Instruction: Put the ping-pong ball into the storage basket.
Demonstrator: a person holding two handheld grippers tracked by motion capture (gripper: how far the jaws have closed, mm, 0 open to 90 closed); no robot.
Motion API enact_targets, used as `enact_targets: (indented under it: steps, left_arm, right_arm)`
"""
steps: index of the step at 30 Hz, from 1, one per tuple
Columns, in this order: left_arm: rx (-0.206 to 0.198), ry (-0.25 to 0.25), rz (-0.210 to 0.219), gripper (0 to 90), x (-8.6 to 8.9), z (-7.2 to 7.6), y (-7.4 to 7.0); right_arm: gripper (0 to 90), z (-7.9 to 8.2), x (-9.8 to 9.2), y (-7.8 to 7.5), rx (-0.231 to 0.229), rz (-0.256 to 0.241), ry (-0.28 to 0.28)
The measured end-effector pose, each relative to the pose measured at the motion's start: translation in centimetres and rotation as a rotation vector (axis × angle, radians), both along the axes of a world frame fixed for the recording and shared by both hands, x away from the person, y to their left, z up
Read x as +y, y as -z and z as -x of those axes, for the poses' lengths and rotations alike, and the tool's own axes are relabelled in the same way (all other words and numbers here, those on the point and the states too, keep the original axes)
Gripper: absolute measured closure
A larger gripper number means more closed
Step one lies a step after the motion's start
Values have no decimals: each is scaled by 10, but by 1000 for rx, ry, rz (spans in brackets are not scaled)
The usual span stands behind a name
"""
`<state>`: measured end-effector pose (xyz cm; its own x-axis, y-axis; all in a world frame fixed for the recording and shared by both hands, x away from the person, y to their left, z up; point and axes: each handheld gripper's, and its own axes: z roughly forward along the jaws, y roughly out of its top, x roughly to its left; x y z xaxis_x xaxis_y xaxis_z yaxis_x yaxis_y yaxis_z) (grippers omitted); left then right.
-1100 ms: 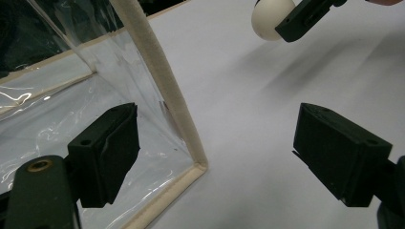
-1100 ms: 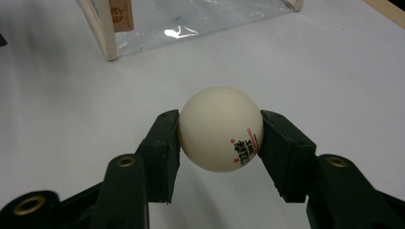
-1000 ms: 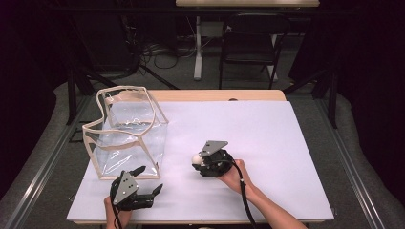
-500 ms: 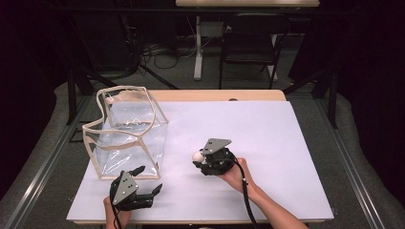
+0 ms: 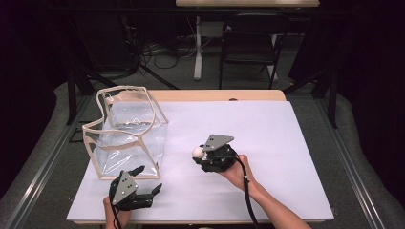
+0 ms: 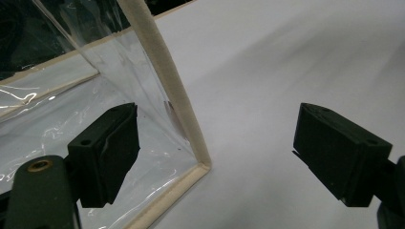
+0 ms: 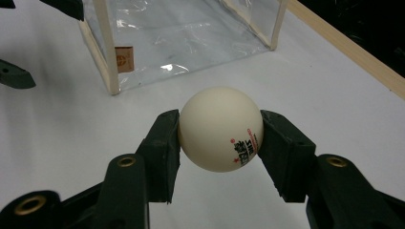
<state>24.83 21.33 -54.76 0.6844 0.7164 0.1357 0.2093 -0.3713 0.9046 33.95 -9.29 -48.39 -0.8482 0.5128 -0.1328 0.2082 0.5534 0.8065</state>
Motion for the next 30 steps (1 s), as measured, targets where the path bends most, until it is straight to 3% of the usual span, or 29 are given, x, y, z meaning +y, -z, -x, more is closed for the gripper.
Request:
enact_targets:
  steps: [30]
  left_arm:
    - [-1, -2, 2, 161, 0, -1, 0]
  right_arm:
    - [506, -10, -5, -32, -62, -15, 23]
